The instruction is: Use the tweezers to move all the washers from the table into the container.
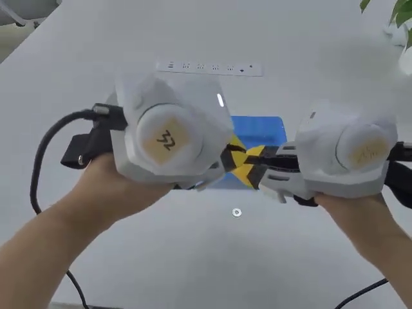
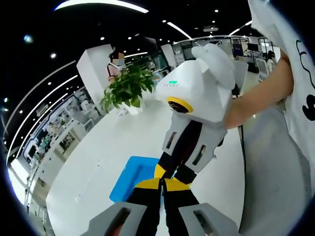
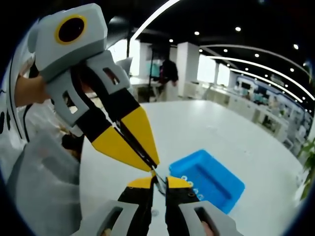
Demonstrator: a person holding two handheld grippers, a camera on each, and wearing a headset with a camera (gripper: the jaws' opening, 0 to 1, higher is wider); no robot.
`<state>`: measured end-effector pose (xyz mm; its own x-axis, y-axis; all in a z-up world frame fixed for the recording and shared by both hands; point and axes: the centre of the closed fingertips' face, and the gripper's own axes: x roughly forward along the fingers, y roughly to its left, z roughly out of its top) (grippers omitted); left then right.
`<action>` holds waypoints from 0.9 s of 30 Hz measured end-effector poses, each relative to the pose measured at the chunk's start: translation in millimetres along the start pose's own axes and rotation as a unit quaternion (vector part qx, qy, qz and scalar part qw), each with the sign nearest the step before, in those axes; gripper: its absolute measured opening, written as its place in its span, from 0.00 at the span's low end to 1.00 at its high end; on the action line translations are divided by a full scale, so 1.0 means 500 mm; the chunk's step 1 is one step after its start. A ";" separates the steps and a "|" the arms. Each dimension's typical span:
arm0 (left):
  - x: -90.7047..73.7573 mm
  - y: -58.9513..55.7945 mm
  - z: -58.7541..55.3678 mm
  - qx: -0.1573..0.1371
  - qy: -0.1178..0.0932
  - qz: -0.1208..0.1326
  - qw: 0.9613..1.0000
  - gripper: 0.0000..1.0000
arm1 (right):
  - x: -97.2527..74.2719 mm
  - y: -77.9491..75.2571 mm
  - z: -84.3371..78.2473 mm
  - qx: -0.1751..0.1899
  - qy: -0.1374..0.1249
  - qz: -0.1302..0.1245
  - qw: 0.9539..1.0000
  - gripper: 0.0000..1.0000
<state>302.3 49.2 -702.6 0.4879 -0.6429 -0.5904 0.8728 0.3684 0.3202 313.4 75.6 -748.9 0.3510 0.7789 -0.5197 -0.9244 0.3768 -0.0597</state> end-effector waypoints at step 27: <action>0.055 -0.054 -0.064 -0.050 0.025 -0.034 0.998 0.00 | 0.029 0.034 -0.095 0.039 0.043 0.043 0.997 0.06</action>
<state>291.9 42.9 -751.0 0.4244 -0.6357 -0.6448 0.8972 0.3912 0.2049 295.4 69.4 -797.9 0.2542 0.7651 -0.5916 -0.9346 0.3517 0.0533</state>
